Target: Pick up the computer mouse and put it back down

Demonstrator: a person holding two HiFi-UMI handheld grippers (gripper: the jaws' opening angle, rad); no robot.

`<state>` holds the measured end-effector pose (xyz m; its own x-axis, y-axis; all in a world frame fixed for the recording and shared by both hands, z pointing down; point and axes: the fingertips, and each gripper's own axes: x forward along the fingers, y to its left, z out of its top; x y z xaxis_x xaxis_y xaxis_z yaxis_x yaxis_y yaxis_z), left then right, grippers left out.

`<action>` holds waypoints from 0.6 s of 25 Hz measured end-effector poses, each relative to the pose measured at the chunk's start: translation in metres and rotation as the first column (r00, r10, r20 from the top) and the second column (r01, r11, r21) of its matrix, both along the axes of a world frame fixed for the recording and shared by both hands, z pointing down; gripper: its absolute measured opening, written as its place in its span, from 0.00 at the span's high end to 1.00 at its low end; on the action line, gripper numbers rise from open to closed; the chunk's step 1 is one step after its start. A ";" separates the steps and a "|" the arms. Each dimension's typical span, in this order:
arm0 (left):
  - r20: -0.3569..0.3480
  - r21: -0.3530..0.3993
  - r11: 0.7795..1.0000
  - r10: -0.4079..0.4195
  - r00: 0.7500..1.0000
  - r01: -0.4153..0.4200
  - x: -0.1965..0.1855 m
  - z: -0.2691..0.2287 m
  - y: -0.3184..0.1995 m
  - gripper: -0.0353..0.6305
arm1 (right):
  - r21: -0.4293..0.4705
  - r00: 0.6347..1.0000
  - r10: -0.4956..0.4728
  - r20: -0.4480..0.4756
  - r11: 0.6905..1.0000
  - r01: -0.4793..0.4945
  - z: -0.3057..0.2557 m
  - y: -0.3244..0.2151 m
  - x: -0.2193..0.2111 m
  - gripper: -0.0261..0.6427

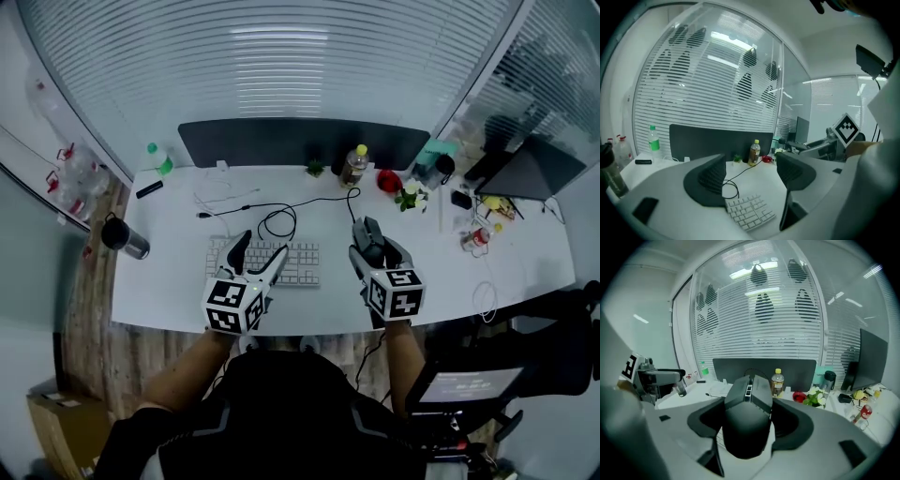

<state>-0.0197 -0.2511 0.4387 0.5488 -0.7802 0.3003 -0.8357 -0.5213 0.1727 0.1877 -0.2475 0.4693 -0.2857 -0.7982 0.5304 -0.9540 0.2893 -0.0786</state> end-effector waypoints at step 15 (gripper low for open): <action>0.008 0.092 0.979 -0.185 0.983 0.184 -0.062 -0.038 -0.004 0.42 | 0.067 0.982 -0.185 0.033 0.981 0.183 -0.045 -0.022 -0.070 0.52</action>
